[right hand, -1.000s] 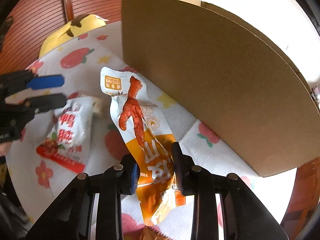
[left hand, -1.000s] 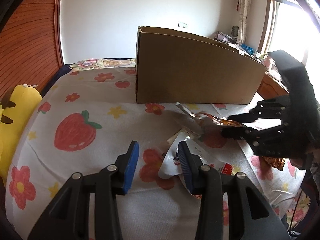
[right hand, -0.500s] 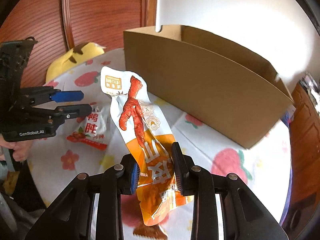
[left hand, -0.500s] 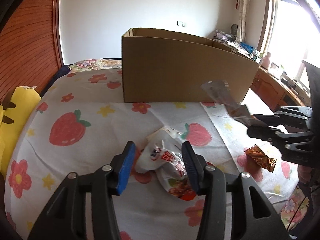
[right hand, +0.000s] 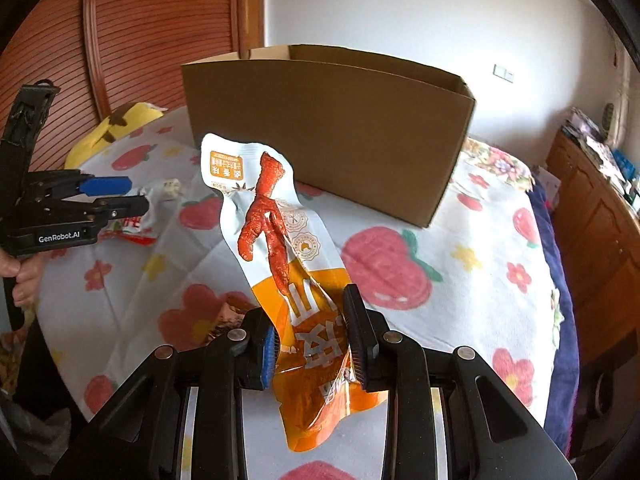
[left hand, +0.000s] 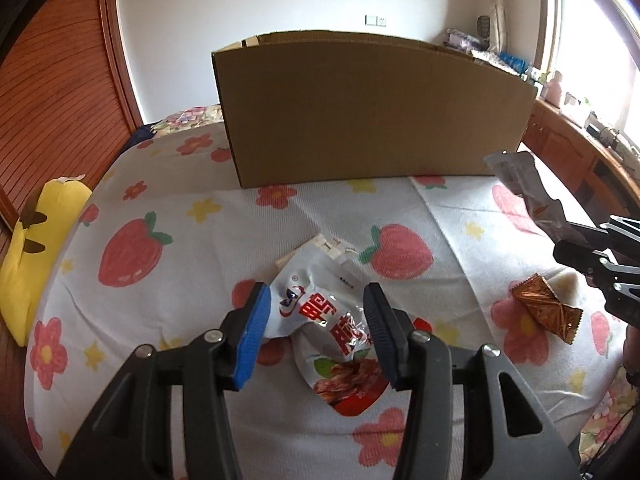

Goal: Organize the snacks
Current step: 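Grasp the orange chicken-feet pouch with the right gripper while the left gripper grasps the white duck-neck pouch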

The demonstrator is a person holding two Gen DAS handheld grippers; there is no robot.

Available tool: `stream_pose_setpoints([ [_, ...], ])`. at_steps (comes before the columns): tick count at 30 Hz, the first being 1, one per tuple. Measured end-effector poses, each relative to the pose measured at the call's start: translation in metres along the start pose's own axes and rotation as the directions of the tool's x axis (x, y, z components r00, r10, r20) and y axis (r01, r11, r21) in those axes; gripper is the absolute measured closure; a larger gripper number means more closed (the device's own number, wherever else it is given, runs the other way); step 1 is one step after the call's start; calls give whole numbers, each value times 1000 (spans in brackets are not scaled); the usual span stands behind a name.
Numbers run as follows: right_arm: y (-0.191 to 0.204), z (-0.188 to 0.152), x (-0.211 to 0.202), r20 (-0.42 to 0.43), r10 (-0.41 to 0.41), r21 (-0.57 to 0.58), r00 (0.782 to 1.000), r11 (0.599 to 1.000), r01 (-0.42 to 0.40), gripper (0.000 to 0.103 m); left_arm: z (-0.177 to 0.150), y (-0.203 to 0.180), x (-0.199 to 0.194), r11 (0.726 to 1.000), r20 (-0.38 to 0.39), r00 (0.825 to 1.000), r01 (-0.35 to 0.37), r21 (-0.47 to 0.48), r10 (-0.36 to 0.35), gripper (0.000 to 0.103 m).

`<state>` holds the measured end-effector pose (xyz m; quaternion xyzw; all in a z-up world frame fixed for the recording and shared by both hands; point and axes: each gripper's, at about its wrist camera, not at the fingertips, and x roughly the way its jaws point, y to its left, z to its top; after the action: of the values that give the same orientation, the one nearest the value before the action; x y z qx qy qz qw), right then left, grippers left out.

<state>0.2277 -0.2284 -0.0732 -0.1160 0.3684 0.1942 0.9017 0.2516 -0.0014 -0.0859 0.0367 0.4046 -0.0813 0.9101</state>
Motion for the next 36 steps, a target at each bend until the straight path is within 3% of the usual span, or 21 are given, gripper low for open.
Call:
stream_pose_setpoints([
  [8,-1,-9,5,-2,-12,21,1000,1000,12,74,-2,-3,2,999,-14,999,-37,21,37,54],
  [15,3,-7,9,-6,-30,9,1000,999,30,74,-2,12,-17,999,20,1000,-23,-41,24,54],
  [27,-1,-9,8,1,-11,27,1000,1000,11,74,-20,12,-20,989,-61,996,56,-137,-65,54],
  [36,-2,-10,8,1,-13,30,1000,999,13,74,-4,-3,3,994,-115,991,57,-90,-67,54],
])
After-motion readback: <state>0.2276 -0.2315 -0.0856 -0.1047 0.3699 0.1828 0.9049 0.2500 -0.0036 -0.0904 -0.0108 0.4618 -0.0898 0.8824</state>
